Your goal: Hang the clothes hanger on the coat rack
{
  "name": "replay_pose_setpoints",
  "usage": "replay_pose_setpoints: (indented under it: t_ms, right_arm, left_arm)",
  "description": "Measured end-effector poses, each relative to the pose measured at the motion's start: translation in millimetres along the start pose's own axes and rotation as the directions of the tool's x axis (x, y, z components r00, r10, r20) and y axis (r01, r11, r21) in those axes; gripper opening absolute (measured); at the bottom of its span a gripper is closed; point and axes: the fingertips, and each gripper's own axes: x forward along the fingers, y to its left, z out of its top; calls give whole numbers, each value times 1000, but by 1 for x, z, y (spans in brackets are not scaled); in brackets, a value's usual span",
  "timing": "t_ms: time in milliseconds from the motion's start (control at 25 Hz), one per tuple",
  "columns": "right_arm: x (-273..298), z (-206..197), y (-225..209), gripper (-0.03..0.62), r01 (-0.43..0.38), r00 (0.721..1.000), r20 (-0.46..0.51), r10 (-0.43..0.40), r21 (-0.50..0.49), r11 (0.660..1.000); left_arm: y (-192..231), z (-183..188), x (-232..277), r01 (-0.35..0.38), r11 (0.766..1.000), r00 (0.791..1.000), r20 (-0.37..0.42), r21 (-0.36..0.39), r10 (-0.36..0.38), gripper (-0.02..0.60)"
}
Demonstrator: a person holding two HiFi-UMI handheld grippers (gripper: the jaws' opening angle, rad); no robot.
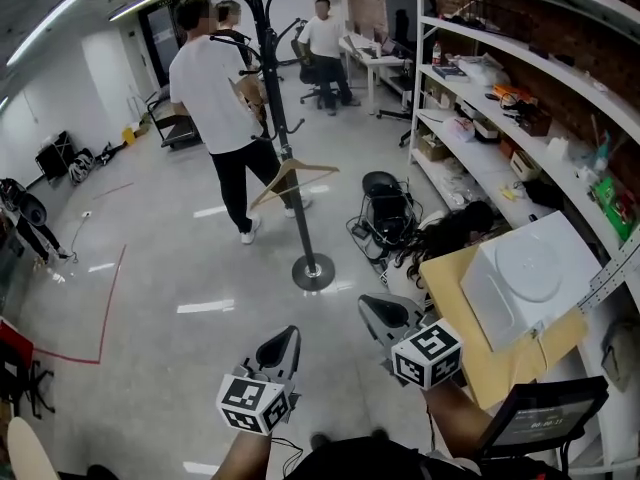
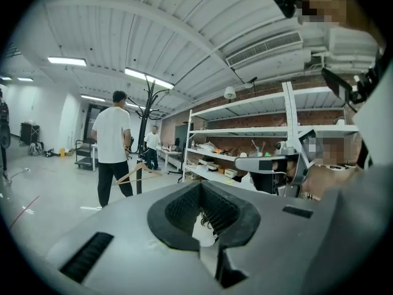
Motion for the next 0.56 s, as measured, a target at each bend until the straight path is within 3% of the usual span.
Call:
replay_pose_setpoints:
  t_ms: [560]
  right_arm:
    - [-4, 5, 11, 6, 30, 1000, 6, -30, -10, 999]
  left_arm:
    - [13, -5, -20, -2, 1000, 1000, 8, -1, 2, 0]
